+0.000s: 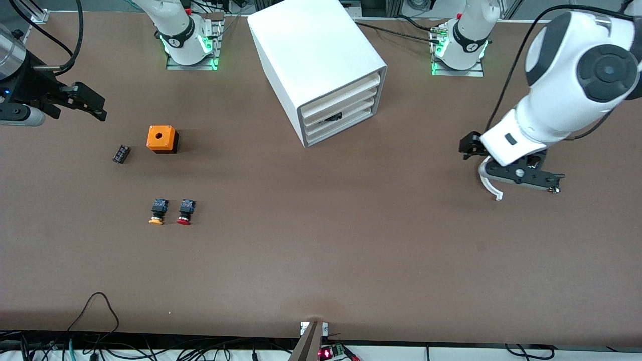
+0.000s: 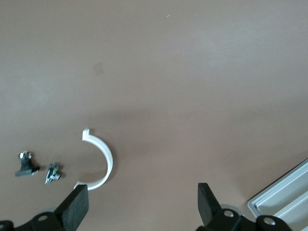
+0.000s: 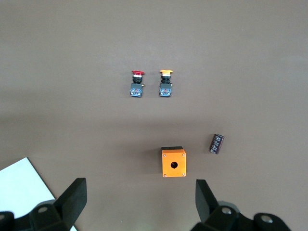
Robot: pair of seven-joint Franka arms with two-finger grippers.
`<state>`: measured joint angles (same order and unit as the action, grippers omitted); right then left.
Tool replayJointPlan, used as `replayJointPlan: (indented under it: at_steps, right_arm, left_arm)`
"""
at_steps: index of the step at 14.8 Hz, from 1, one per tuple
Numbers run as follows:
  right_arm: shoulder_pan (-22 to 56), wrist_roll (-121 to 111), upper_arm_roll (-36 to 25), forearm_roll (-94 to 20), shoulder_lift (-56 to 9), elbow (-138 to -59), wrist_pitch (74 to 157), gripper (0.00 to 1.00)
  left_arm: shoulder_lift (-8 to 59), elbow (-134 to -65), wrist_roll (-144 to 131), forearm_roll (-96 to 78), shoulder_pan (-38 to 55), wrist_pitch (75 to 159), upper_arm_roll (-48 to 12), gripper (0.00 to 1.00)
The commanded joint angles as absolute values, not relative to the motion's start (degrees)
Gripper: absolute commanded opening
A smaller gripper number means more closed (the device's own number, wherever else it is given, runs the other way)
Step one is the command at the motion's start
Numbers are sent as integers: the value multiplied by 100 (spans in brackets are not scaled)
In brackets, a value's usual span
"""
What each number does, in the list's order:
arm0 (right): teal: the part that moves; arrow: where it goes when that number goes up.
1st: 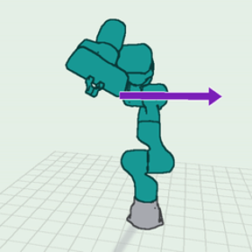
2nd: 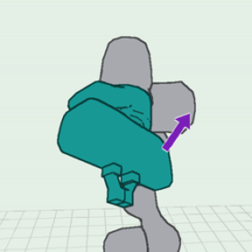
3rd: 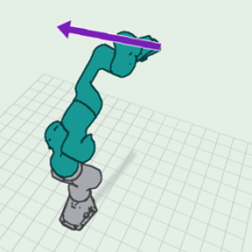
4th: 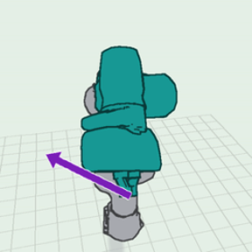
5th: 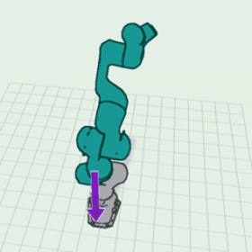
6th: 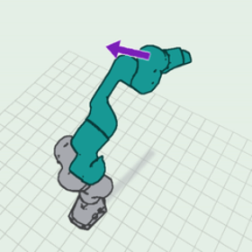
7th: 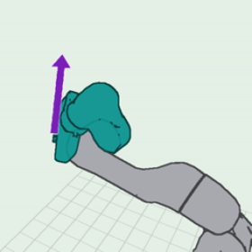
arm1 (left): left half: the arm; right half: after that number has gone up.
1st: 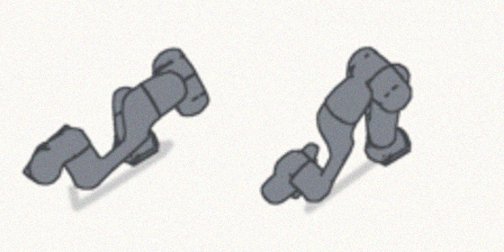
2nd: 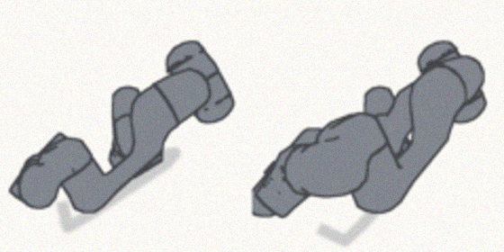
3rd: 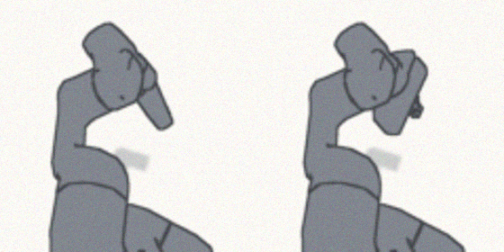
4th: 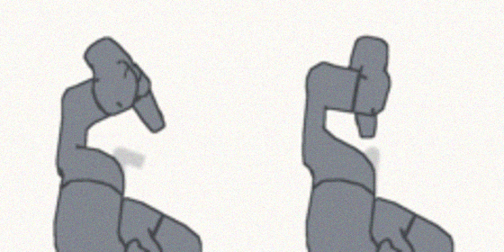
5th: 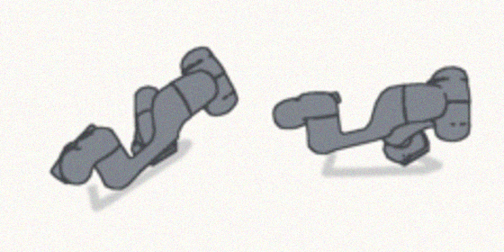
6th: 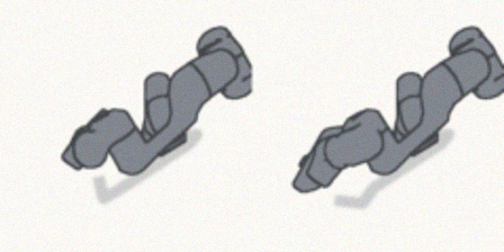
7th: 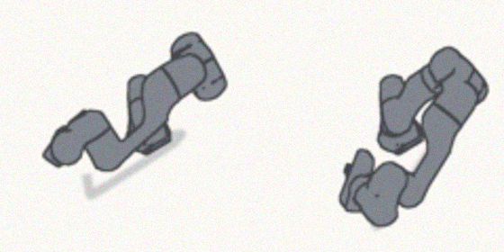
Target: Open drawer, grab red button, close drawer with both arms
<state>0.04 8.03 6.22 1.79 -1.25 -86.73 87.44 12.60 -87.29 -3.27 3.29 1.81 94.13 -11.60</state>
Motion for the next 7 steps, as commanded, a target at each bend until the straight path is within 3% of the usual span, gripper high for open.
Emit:
replayJointPlan:
  at_steps: [1, 7]
  right_arm:
    - [-123, 668, 694, 123, -88, -8745, 8868, 100]
    - [-123, 659, 694, 114, -97, -8754, 8824, 100]
  left_arm:
    - [871, -8938, -176, 88, 211, 9395, -1002, 100]
    - [-42, -9728, 236, -440, 211, 9439, -475, 100]
